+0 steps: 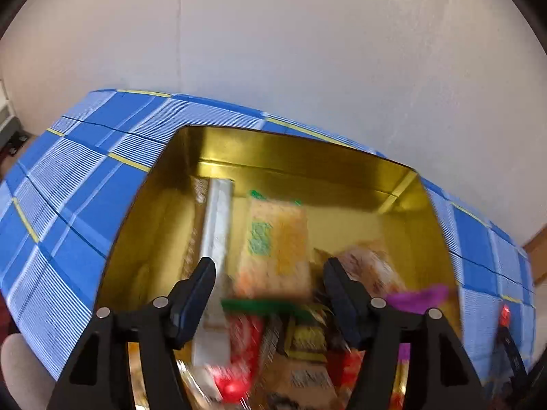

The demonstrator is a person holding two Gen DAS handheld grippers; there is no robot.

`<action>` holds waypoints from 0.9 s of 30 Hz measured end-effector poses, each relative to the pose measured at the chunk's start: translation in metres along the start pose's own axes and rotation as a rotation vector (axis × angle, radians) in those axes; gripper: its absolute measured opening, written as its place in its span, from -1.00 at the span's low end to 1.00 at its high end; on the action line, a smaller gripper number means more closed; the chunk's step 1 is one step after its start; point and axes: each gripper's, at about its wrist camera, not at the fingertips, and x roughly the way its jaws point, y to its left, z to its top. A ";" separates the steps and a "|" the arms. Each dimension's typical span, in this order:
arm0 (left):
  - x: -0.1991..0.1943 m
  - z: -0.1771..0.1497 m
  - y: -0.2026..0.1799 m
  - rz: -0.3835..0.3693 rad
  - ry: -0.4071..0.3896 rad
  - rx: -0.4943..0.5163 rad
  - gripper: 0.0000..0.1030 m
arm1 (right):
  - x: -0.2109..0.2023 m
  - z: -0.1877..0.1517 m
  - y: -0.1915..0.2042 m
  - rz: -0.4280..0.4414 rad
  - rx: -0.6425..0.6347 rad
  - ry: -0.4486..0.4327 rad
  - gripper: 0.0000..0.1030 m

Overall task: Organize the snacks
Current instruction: 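Open the left gripper to release the cracker packet in the tray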

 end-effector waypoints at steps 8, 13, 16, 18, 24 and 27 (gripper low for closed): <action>-0.001 -0.019 -0.009 -0.018 0.062 0.025 -0.15 | 0.000 0.000 0.000 0.000 0.000 0.000 -0.51; -0.014 -0.037 -0.039 -0.086 0.056 0.120 -0.15 | 0.000 0.000 0.001 -0.001 0.000 0.000 -0.51; -0.012 -0.041 -0.063 -0.093 0.065 0.198 -0.15 | 0.000 0.000 0.000 0.000 0.001 -0.001 -0.51; -0.003 -0.043 -0.077 -0.106 0.104 0.230 -0.15 | 0.000 0.000 0.000 0.000 0.001 0.000 -0.50; 0.019 -0.037 -0.078 -0.018 0.142 0.230 -0.15 | 0.000 0.001 0.000 0.000 0.001 0.000 -0.51; 0.007 -0.037 -0.069 -0.075 0.124 0.178 -0.15 | -0.001 0.001 0.001 0.002 0.001 -0.002 -0.51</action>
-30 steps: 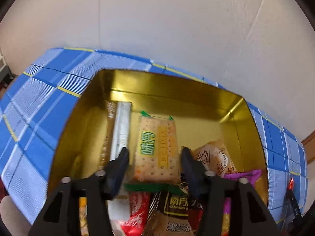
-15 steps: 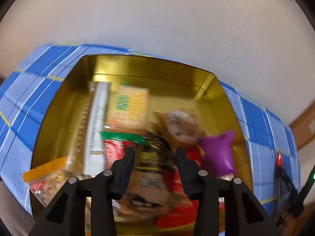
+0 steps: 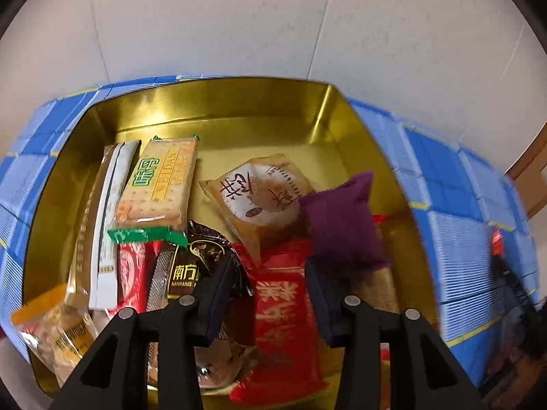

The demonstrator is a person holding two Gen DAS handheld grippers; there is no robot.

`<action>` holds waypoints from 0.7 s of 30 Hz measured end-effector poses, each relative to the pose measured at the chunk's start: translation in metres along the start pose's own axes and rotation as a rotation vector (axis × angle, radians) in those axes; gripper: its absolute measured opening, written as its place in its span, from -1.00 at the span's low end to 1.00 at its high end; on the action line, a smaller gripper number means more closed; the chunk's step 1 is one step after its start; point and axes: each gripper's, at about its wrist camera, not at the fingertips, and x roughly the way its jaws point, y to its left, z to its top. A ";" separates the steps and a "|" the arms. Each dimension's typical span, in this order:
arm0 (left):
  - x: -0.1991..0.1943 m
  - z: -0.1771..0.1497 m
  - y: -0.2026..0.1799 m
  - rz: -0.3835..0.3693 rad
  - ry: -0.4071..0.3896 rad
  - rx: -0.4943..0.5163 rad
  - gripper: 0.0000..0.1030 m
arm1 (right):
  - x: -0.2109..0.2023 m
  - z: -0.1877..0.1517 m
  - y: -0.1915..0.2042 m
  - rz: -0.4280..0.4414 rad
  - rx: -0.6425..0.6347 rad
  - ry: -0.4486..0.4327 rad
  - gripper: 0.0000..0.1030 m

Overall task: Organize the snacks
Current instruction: 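Open the left gripper to release the cracker packet in the tray, then carry the red candy into the tray and open the right gripper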

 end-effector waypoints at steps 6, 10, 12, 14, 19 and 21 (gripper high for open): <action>-0.034 -0.027 0.010 -0.058 -0.093 0.033 -0.15 | -0.005 -0.003 0.016 0.038 -0.055 -0.019 -0.51; -0.047 -0.046 0.020 -0.089 -0.128 0.036 -0.15 | -0.007 -0.009 0.027 0.071 -0.068 -0.012 -0.51; -0.050 -0.052 0.024 -0.087 -0.144 0.041 -0.15 | -0.007 -0.013 0.030 0.090 -0.063 -0.003 -0.51; -0.056 -0.054 0.025 -0.081 -0.160 0.057 -0.15 | -0.010 -0.016 0.036 0.093 -0.081 -0.001 -0.51; -0.072 -0.065 0.026 -0.056 -0.197 0.112 -0.14 | -0.022 -0.018 0.053 0.142 -0.081 -0.002 -0.51; -0.075 -0.068 0.027 -0.056 -0.204 0.111 -0.13 | -0.027 -0.017 0.065 0.169 -0.090 -0.001 -0.51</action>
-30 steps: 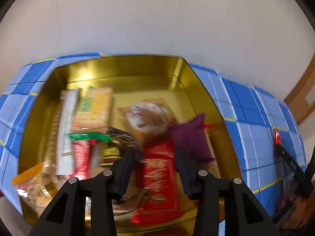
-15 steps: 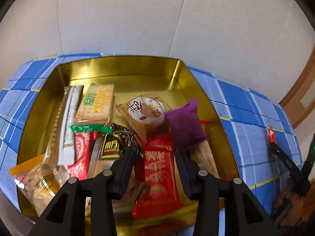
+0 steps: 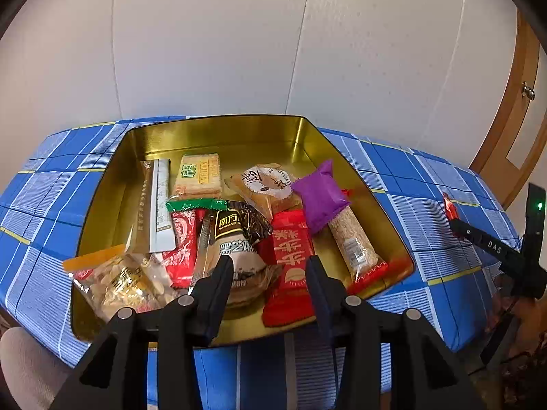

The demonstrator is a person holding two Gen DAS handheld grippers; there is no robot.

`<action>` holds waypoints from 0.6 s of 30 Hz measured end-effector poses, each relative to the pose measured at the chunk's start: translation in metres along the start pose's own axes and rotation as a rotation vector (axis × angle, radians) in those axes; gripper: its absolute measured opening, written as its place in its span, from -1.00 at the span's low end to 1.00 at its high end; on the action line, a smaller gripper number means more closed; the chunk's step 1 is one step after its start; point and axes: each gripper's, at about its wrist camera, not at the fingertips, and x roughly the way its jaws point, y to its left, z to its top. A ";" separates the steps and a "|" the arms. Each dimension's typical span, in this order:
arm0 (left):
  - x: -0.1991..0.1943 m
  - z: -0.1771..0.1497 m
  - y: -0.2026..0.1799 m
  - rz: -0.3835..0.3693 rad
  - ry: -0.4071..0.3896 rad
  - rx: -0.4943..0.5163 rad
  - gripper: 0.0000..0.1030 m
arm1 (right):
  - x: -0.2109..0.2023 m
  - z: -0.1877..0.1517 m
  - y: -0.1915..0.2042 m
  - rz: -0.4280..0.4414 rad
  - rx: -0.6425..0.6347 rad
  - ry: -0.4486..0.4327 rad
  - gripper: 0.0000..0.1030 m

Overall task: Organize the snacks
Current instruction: 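Carry the red candy into the tray and open the right gripper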

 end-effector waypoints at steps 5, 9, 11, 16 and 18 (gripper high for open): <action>-0.008 -0.008 -0.002 0.035 -0.008 0.017 -0.13 | -0.002 0.009 0.043 0.065 -0.083 0.010 -0.51; -0.014 -0.016 -0.003 0.073 -0.015 0.036 -0.13 | -0.001 0.017 0.084 0.123 -0.169 0.017 -0.51; -0.016 -0.019 -0.001 0.079 -0.008 0.034 -0.13 | 0.002 0.020 0.100 0.144 -0.197 0.025 -0.51; -0.023 -0.022 0.010 0.090 -0.014 0.000 -0.13 | 0.019 0.028 0.143 0.161 -0.284 0.062 -0.51; -0.025 -0.022 0.015 0.091 -0.020 -0.022 -0.13 | 0.028 0.030 0.157 0.166 -0.309 0.082 -0.51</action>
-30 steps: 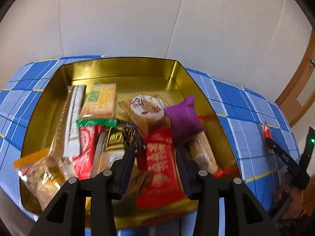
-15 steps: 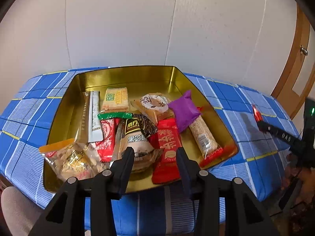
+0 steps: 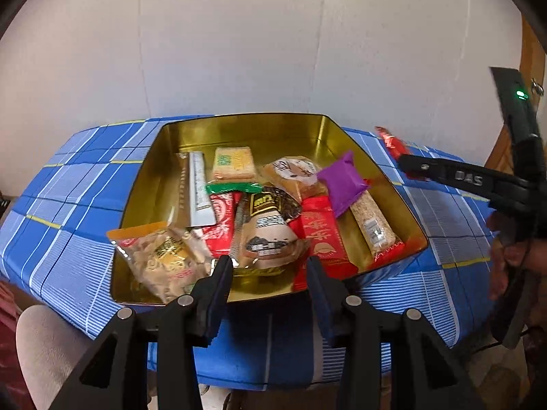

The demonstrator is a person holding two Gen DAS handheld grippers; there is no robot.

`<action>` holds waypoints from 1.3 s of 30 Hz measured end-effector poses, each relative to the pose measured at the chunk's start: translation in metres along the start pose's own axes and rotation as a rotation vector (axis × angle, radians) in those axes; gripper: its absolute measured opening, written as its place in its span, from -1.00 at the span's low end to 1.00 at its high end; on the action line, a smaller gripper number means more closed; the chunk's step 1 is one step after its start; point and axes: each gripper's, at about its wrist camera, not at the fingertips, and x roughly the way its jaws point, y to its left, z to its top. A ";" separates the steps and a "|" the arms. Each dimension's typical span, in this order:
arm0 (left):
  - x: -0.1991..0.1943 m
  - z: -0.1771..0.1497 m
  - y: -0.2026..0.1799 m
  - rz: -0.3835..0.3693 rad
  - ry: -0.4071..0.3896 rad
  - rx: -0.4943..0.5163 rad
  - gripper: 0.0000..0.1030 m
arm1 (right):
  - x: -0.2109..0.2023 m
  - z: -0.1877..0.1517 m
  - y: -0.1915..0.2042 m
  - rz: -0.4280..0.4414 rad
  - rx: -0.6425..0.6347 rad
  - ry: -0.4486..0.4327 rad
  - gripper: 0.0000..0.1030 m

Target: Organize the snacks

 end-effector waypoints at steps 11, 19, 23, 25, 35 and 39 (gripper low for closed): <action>-0.001 0.000 0.012 0.023 0.017 -0.066 -0.13 | 0.066 0.034 0.032 -0.063 -0.119 0.103 -0.51; 0.002 -0.004 0.010 0.087 0.055 -0.047 -0.13 | 0.084 0.045 0.022 -0.107 -0.095 0.118 -0.44; 0.002 -0.003 0.011 0.078 0.066 -0.063 -0.13 | 0.068 0.034 0.018 -0.066 -0.032 0.093 -0.39; 0.002 -0.002 0.012 0.059 0.072 -0.077 -0.13 | 0.059 0.025 0.020 -0.053 -0.021 0.082 -0.33; 0.000 0.001 0.017 0.047 0.066 -0.095 -0.13 | 0.023 0.000 0.036 -0.047 0.007 0.049 -0.15; -0.005 0.003 0.017 0.058 0.042 -0.078 -0.13 | 0.007 -0.005 0.044 -0.056 -0.002 0.018 0.10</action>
